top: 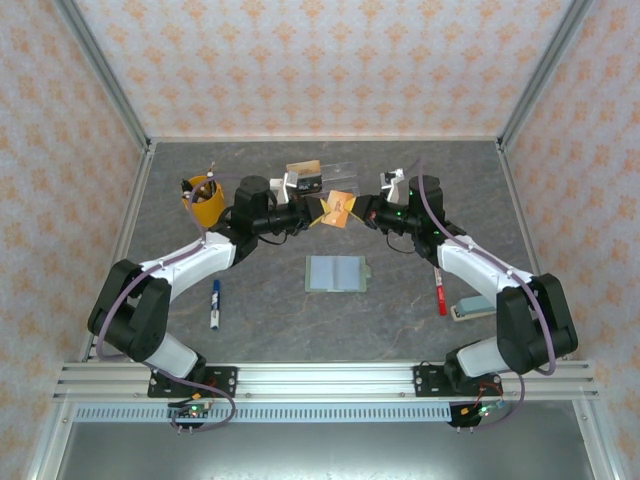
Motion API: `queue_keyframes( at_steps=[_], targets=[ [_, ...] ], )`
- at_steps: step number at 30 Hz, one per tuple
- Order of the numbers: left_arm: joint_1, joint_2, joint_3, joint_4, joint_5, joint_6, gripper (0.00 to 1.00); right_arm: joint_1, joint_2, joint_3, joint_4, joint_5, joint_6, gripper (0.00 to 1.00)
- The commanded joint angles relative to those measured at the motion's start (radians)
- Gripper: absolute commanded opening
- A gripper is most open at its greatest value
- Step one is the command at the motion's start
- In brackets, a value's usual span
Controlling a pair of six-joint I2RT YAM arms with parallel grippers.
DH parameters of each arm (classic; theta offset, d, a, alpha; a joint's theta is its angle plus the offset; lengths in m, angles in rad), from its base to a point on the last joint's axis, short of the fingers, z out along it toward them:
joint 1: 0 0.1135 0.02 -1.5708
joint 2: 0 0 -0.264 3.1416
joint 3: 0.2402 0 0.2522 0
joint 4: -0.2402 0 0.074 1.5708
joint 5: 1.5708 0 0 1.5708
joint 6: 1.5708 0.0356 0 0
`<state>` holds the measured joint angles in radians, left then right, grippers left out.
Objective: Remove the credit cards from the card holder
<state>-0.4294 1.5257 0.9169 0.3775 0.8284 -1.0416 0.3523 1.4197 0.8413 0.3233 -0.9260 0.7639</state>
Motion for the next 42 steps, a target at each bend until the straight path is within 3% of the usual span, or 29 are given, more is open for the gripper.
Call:
queue_keyframes(
  at_steps=[1, 3, 7, 10, 13, 19, 25, 29, 38, 42],
  targets=[
    [-0.009, -0.004, 0.003, 0.108, 0.064, -0.005, 0.08, 0.006, 0.021, -0.002, 0.017, -0.019, -0.003, 0.05],
    [-0.009, -0.003, 0.005, 0.101, 0.067, -0.005, 0.00, 0.006, 0.022, -0.004, 0.016, -0.019, -0.002, 0.06],
    [-0.009, -0.007, 0.010, 0.061, 0.056, 0.026, 0.00, 0.006, 0.023, 0.004, -0.018, -0.014, -0.008, 0.14],
    [-0.005, -0.026, 0.032, -0.072, 0.011, 0.128, 0.00, 0.006, 0.008, 0.007, -0.072, 0.013, -0.024, 0.39],
    [0.003, -0.051, 0.086, -0.306, -0.079, 0.307, 0.00, 0.006, -0.022, 0.001, -0.140, 0.068, -0.062, 0.63],
    [0.004, -0.082, 0.250, -0.680, -0.366, 0.715, 0.00, 0.005, -0.073, -0.001, -0.295, 0.201, -0.164, 0.87],
    [0.006, -0.036, 0.390, -0.773, -0.536, 1.123, 0.00, 0.005, -0.071, 0.026, -0.402, 0.268, -0.220, 0.96],
    [0.019, 0.068, 0.544, -0.872, -0.659, 1.306, 0.00, 0.006, -0.071, 0.030, -0.425, 0.289, -0.227, 1.00],
    [0.098, 0.286, 0.841, -0.990, -0.610, 1.609, 0.00, 0.006, -0.046, 0.068, -0.471, 0.298, -0.247, 1.00],
    [0.121, 0.377, 0.941, -1.065, -0.532, 1.811, 0.00, 0.006, -0.030, 0.085, -0.487, 0.305, -0.242, 1.00]
  ],
)
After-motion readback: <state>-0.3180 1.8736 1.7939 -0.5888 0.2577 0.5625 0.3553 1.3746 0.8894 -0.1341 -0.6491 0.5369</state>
